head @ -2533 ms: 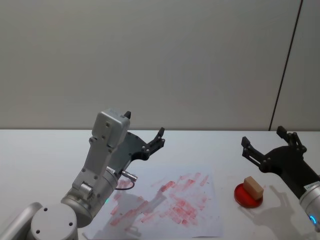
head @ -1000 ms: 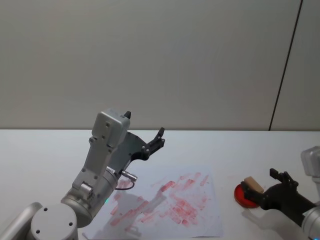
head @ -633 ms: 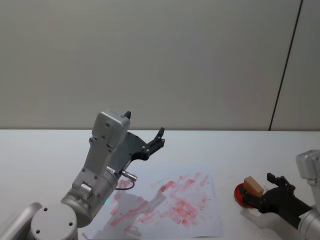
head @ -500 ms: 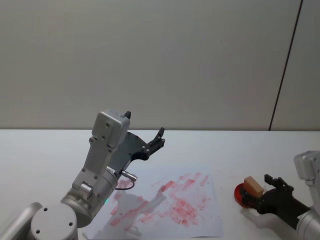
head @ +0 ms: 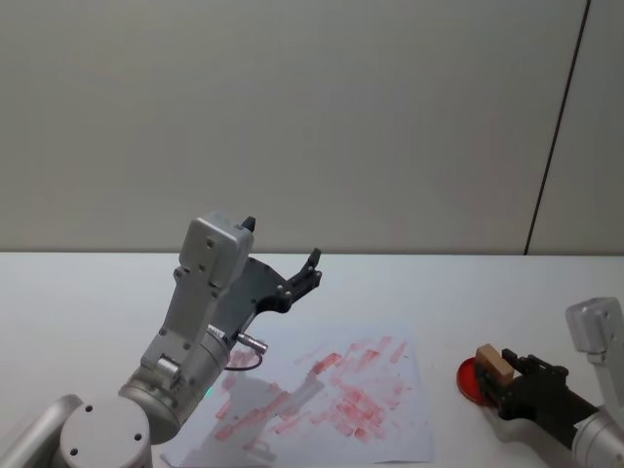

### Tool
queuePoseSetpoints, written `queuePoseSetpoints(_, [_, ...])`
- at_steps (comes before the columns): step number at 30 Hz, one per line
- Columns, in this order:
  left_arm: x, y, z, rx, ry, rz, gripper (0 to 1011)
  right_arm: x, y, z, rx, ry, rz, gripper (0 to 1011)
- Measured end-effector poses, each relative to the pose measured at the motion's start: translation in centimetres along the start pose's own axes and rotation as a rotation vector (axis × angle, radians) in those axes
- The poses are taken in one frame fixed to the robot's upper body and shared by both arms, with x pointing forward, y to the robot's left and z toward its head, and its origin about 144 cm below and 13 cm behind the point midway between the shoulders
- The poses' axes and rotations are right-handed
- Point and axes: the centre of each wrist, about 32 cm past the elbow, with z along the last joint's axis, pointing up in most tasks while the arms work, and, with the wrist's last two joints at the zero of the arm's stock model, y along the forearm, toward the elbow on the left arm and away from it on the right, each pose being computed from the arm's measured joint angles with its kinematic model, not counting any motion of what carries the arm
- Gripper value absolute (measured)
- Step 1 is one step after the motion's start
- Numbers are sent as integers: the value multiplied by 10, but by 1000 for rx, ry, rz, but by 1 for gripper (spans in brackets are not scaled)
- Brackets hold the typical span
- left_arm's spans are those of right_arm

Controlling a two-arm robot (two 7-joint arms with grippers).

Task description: Use the one hand to pick up the stamp and affix it onto the A4 paper.

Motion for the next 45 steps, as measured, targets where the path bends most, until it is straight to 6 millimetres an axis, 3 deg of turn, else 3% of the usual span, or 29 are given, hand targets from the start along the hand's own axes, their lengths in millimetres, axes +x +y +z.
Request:
queuePoseSetpoints(9, [0, 0, 0, 0, 0, 0, 1002, 0, 2, 0, 11, -8, -14, 221])
queuePoseSetpoints(26, [0, 0, 0, 0, 0, 0, 1003, -9, 8, 16, 102, -57, 30, 217])
queuePoseSetpoints(45, [0, 0, 0, 0, 0, 0, 1002, -39, 38, 37, 123, -100, 152, 217])
